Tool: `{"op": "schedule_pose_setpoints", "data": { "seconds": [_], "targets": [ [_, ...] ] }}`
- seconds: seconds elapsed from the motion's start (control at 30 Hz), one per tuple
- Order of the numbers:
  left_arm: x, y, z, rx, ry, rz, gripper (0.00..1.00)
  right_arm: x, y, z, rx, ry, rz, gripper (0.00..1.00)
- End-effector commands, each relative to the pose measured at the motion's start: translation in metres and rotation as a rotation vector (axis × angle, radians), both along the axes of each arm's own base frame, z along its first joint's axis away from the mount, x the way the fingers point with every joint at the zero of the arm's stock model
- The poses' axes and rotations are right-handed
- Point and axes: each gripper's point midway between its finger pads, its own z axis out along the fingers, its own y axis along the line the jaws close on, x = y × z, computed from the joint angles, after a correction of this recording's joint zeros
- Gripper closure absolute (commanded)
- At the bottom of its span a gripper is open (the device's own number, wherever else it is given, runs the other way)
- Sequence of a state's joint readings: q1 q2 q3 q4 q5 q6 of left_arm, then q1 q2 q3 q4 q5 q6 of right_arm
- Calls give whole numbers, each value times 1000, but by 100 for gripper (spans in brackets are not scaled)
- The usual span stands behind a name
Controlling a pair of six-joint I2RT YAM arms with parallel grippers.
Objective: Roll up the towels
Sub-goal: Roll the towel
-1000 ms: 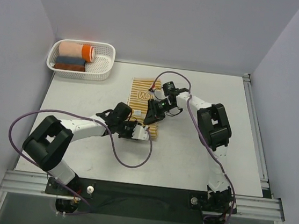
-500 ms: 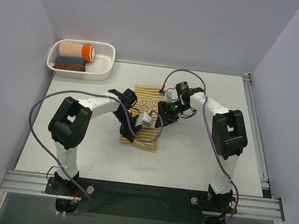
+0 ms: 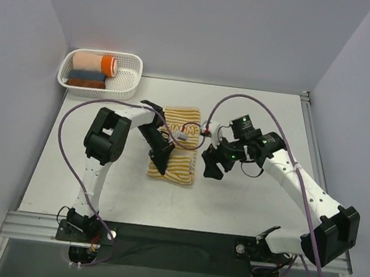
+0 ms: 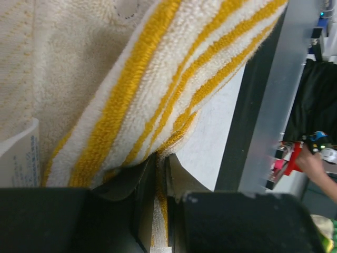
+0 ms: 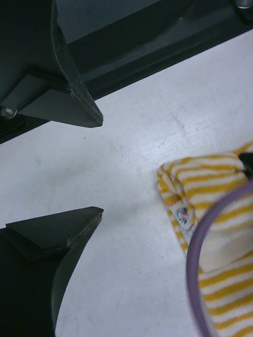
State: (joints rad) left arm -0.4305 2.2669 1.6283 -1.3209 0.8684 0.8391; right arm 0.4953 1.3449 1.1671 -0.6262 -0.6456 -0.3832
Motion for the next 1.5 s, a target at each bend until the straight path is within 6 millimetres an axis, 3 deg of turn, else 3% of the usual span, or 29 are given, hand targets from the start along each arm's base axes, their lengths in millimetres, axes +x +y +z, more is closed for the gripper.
{"op": "schedule_pose_setpoints", "data": {
  "seconds": [0.0,0.07,0.13,0.17,0.3,0.33,0.47,0.6,0.77,0.87,0.97,1.07,1.1,1.17,1.47],
  "targets": [
    [-2,4,-7,45,88,11,99,-18,1,-19,-155,-96,125,37],
    [1,6,-12,55,109,27,99,-26,18,-28,-197,-145,209,35],
    [3,8,-15,61,116,35,99,-15,29,-37,-268,-232,234,13],
    [5,9,-16,62,117,39,98,-14,37,-39,-294,-274,254,12],
    [9,13,-17,66,120,46,98,-10,85,-46,-308,-451,368,11],
    [9,14,-17,68,122,46,98,-5,88,-56,-350,-483,372,12],
    [7,14,-18,69,124,42,98,-1,118,-64,-338,-586,441,14],
    [7,15,-18,64,127,44,96,2,118,-92,-376,-596,500,15],
    [6,16,-17,52,134,49,95,9,95,-133,-429,-557,517,18],
    [8,16,-15,39,135,59,94,5,87,-150,-426,-493,518,26],
    [7,15,-10,15,146,60,92,7,86,-157,-397,-426,490,44],
    [6,16,-4,-23,147,73,89,9,78,-162,-375,-289,444,66],
    [2,19,-3,-29,159,80,87,13,73,-164,-364,-246,410,83],
    [4,20,2,-56,137,96,81,7,74,-159,-318,-173,407,97],
    [20,38,37,-205,63,270,51,-39,72,-138,-176,136,479,100]
  ]
}}
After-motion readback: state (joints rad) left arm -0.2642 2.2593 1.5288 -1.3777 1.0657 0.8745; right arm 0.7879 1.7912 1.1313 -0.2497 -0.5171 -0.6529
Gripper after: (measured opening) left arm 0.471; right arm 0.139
